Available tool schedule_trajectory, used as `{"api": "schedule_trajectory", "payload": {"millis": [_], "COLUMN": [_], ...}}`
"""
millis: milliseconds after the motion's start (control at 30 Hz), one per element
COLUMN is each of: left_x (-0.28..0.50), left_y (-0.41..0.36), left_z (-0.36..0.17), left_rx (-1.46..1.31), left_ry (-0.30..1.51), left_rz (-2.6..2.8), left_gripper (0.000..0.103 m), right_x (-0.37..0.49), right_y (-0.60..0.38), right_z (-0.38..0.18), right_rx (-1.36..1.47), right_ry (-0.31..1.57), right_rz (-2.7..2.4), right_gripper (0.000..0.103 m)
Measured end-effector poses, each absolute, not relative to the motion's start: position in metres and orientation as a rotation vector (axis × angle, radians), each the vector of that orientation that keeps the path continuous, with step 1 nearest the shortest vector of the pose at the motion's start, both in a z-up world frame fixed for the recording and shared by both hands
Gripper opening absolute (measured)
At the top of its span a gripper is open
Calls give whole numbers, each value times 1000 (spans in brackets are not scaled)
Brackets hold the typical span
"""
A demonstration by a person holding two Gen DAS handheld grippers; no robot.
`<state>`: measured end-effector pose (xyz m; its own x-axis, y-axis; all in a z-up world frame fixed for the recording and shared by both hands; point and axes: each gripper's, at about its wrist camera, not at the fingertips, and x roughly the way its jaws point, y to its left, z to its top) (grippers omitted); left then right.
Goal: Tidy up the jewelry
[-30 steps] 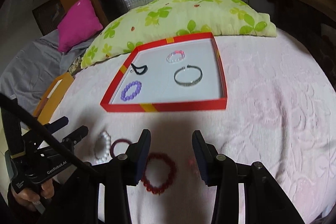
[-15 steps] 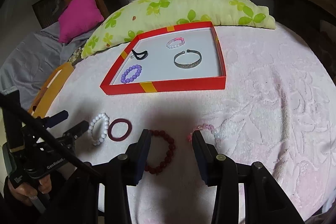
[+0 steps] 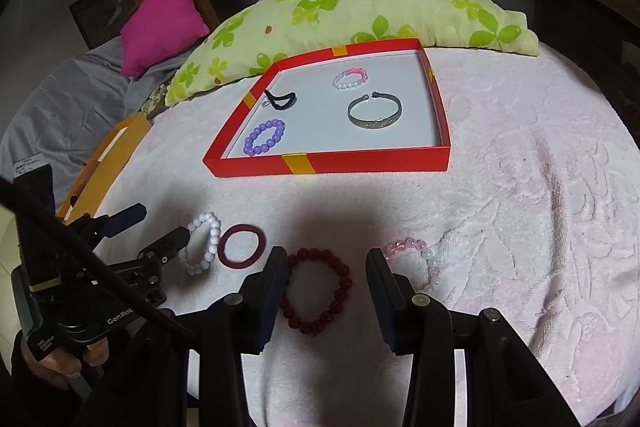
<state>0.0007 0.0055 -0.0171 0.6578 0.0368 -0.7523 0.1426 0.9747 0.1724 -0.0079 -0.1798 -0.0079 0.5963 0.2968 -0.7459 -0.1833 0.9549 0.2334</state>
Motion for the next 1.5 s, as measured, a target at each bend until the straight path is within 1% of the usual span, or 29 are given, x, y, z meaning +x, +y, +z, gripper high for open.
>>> {"api": "schedule_trajectory", "payload": {"millis": [1500], "left_x": [2], "left_y": [3], "left_z": [-24], "left_rx": [269], "left_ry": [867], "left_rz": [-65], "left_gripper": [69], "right_x": [-6], "right_y": [-184], "right_z": [-17], "right_rx": [139], "right_ry": [930], "right_rz": [276], "right_gripper": [45]}}
